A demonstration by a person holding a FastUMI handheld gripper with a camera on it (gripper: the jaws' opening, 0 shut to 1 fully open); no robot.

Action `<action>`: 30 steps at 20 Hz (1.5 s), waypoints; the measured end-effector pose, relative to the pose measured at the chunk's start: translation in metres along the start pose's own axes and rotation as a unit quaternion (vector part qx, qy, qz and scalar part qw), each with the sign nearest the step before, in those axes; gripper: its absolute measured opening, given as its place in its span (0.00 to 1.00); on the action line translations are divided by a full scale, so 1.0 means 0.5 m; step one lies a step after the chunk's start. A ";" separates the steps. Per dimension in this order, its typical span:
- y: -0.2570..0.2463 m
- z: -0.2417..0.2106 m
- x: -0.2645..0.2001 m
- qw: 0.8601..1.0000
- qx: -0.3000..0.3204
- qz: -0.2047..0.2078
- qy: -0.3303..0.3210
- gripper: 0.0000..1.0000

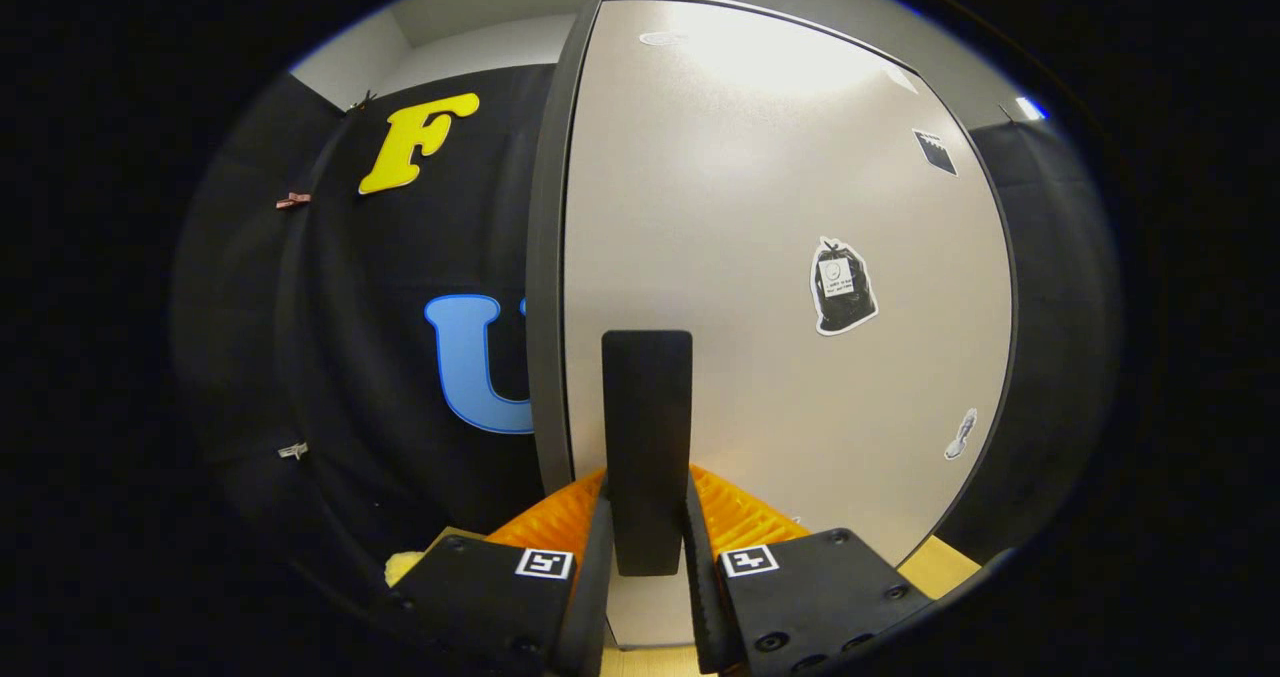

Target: Open the shoe cabinet door, grab the shoes and put them into the shoe cabinet, then close the shoe cabinet door.

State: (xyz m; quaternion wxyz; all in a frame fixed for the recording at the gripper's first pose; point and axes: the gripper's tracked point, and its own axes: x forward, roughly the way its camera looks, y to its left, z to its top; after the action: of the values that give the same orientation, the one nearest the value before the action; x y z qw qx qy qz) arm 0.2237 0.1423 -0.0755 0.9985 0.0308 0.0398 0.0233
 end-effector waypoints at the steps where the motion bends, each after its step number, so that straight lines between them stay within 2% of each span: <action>1: 0.001 0.003 0.001 1.000 -0.002 0.004 -0.003 0.34; 2: 0.000 0.000 0.006 1.000 -0.001 0.007 0.000 0.34; 3: 0.001 0.002 -0.004 1.000 0.003 0.012 0.004 0.27; 6: -0.001 0.002 -0.018 1.000 -0.001 0.015 0.012 0.17; 10: -0.011 0.020 -0.099 1.000 0.009 0.014 0.007 0.17; 15: -0.081 0.016 -0.228 0.999 0.007 0.032 0.003 0.17; 16: -0.097 0.018 -0.251 0.999 0.016 0.037 0.005 0.13; 22: -0.180 0.020 -0.357 0.999 0.024 0.040 0.009 0.13; 27: -0.263 0.021 -0.434 1.000 0.018 0.024 0.004 0.13; 30: -0.330 0.025 -0.470 1.000 0.013 0.001 0.001 0.12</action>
State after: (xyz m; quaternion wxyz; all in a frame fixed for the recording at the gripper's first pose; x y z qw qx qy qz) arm -0.0018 -0.0344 -0.0551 0.9979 0.0440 0.0407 0.0243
